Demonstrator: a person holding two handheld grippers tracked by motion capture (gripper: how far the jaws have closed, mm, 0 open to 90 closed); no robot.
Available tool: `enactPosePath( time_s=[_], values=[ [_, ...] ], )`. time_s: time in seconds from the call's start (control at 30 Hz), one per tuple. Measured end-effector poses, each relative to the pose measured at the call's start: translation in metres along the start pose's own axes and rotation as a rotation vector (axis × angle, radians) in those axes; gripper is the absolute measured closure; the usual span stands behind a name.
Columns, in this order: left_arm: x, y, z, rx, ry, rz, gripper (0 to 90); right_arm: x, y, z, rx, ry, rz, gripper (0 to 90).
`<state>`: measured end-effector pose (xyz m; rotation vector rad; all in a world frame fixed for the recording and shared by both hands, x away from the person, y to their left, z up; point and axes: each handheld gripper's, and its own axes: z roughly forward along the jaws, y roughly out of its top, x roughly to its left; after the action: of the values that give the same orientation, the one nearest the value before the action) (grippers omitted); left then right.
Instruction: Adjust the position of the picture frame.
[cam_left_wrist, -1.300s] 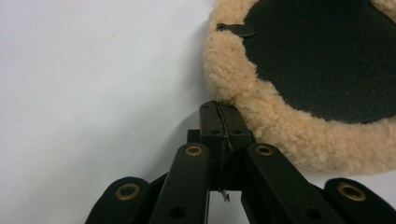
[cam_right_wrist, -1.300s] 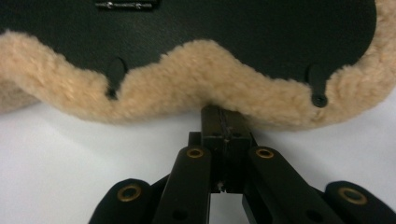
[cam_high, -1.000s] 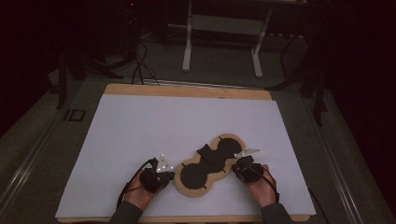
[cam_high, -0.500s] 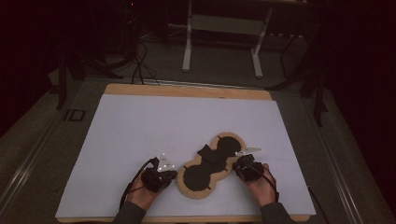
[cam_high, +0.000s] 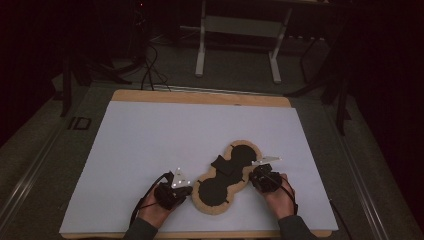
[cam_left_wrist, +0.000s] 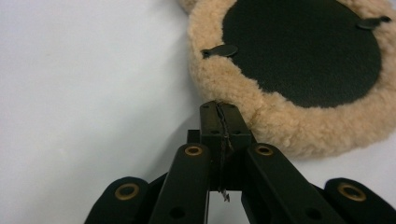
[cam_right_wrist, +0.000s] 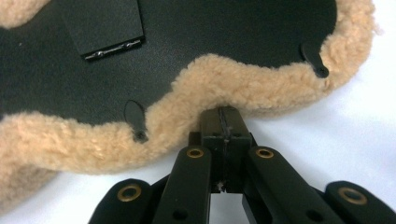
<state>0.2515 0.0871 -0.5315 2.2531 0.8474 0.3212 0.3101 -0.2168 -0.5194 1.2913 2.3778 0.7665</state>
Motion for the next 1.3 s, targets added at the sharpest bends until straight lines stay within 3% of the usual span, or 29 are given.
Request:
enactPosePath(
  time_s=[0.53, 1.3],
  values=[
    [-0.022, 0.002, 0.003, 0.003, -0.045, 0.054, 90.0, -0.015, 0.016, 0.010, 0.016, 0.025, 0.016, 90.0],
    [-0.050, 0.004, 0.010, -0.001, -0.095, 0.109, 90.0, -0.007, 0.044, 0.025, 0.026, -0.015, -0.017, 90.0]
  ],
)
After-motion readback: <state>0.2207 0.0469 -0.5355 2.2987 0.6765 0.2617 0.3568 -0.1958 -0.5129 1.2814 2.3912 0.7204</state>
